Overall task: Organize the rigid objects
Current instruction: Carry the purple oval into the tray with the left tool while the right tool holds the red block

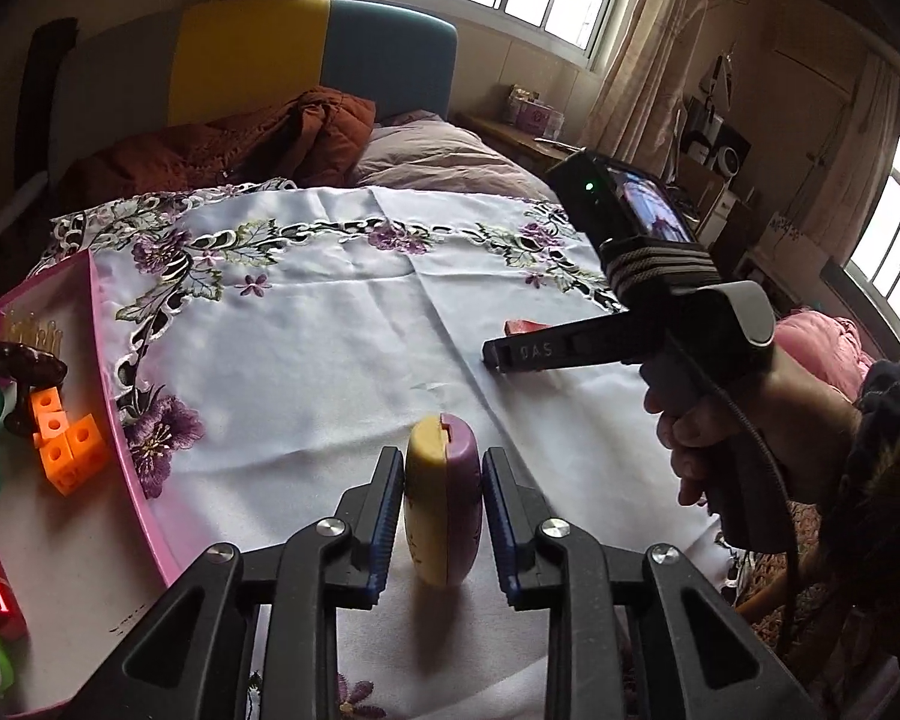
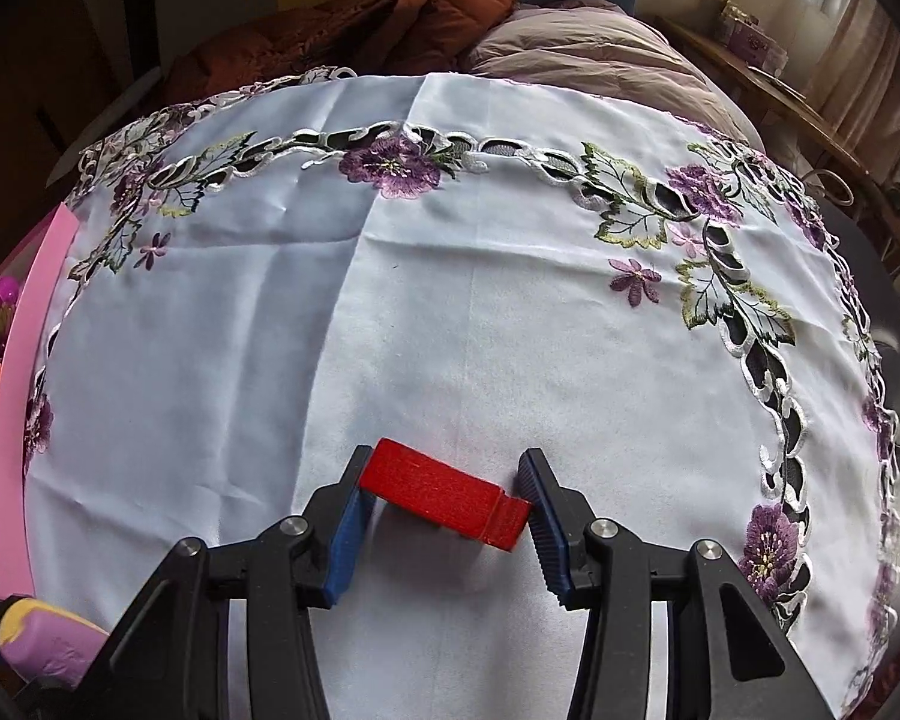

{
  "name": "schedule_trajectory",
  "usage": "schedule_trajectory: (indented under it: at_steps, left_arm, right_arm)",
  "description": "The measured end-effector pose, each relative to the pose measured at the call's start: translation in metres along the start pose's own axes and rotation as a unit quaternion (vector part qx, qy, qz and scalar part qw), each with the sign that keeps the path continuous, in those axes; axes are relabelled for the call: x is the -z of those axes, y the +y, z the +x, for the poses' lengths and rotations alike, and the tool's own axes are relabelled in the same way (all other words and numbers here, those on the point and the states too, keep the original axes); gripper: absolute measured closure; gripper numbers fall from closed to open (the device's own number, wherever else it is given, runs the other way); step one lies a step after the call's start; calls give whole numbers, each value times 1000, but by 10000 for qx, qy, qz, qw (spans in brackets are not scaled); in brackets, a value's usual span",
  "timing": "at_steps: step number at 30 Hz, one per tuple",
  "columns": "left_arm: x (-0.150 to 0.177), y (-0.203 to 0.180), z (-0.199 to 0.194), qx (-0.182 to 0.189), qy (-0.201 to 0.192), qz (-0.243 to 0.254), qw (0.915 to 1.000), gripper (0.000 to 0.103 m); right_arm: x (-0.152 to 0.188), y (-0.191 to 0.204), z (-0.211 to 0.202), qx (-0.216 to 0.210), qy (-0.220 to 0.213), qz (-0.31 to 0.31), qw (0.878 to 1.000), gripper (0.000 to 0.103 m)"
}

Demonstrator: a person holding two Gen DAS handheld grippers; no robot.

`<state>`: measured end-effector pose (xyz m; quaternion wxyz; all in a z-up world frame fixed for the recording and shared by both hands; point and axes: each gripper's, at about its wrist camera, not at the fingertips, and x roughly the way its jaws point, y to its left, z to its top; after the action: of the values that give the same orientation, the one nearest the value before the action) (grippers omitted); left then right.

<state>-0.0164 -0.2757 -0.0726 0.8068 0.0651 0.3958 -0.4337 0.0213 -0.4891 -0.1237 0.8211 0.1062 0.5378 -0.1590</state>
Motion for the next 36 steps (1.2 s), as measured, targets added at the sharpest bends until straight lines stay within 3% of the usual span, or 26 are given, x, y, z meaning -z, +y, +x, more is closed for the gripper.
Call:
schedule_trajectory:
  at_steps: [6,10,14,20,29,33,36]
  left_arm:
    - [0,-8,22,-168,127,331,9992,77]
    - [11,-3,35,-157,398,263,9987,74]
    - [20,3,34,-82,547,158,9983,58]
    - [18,4,33,-128,618,137,9979,58]
    - [15,-6,44,-445,987,616,9922,57]
    - [18,-15,47,-663,935,930,9890,59]
    - [19,-10,40,-622,883,703,9917,59]
  right_arm:
    - [0,0,-1,2,20,-16,10000,54]
    - [-1,-1,-1,-25,45,18,10000,54]
    - [-1,-2,0,-49,68,61,9999,54]
    - [-1,-3,0,-67,96,132,9998,54]
    - [-1,-4,-1,-51,113,152,9998,53]
    - [-1,-3,-1,-16,90,139,9999,55]
    - [-1,-1,-3,5,27,59,10000,55]
